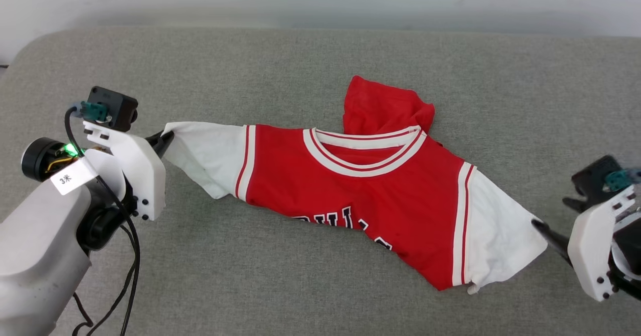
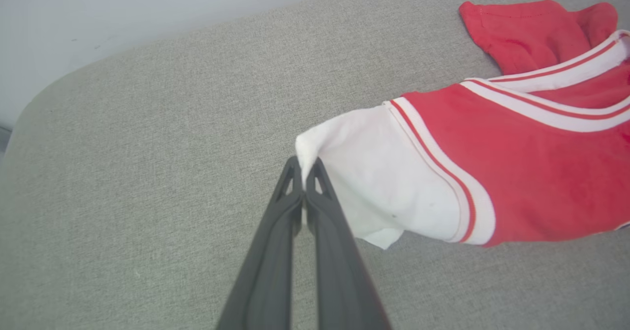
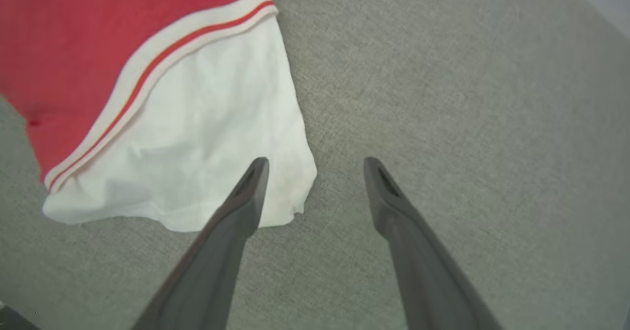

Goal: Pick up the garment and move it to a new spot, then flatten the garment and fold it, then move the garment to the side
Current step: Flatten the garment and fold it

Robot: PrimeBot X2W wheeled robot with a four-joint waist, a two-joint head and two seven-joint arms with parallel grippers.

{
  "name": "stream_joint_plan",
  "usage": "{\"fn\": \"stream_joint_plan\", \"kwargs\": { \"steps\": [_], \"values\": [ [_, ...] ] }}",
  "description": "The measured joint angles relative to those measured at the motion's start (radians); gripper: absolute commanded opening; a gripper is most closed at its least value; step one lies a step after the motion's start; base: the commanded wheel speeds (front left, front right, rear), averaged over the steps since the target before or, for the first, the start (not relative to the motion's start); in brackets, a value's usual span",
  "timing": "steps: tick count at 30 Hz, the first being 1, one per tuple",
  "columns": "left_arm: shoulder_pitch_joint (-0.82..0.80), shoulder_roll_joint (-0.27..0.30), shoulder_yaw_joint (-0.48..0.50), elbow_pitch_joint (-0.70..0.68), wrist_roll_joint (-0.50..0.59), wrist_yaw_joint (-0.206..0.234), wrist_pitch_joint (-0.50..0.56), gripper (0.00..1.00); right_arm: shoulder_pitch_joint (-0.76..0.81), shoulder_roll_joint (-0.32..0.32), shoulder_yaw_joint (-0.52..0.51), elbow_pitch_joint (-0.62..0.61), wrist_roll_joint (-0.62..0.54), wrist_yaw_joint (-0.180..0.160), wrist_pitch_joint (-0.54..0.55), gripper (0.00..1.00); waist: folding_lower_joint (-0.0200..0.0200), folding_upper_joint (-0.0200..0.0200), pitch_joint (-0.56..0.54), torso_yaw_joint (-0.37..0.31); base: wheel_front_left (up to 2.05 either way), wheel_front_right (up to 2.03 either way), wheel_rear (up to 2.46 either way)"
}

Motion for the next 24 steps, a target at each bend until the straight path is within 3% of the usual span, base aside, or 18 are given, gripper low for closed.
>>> {"fn": "stream_joint_plan", "kwargs": {
  "steps": [5,18,19,20,24],
  "values": [
    [-0.021,-0.006,-0.002,-0.015,0.011,0.0,-0.007,0.0,-0.03,-0.035,0.068,0.018,0.038,0.0,0.09,1.0,0.0,0.0,0.028,0.013,0.0,0.0,0.0],
    [-0.059,-0.032,-0.016,-0.008,0.026,-0.009,-0.022,0.0,-0.108,-0.036,0.228,0.16,0.095,-0.006,0.091,1.0,-0.0001,-0.0001,0.098,0.045,0.0,0.0,0.0],
    [-0.059,-0.033,-0.017,-0.004,0.026,-0.01,-0.026,0.0,-0.115,-0.037,0.239,0.167,0.105,-0.007,0.087,0.26,0.0,-0.0001,0.098,0.044,0.0,0.0,0.0],
    [-0.059,-0.033,-0.017,0.0,0.026,-0.011,-0.026,0.0,-0.12,-0.037,0.248,0.172,0.114,-0.007,0.08,0.0,-0.0001,-0.0001,0.096,0.042,0.0,0.0,0.0],
    [-0.058,-0.035,-0.02,0.012,0.024,-0.017,-0.035,0.0,-0.134,-0.025,0.291,0.188,0.139,-0.002,0.038,0.0,0.0,0.0,0.08,0.032,0.0,0.0,0.0]
  ]
}}
